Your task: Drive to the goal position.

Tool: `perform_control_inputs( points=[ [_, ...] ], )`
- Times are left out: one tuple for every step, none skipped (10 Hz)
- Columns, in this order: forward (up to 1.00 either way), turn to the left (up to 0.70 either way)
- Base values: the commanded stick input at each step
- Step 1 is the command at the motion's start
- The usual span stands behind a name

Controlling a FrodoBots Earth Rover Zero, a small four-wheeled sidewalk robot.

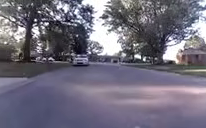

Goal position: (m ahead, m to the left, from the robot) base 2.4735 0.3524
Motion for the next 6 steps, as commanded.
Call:
perform_control_inputs(
  points=[
    [1.0,0.0],
    [1.0,0.0],
    [1.0,0.0],
    [1.0,0.0],
    [1.0,0.0],
    [1.0,0.0]
  ],
)
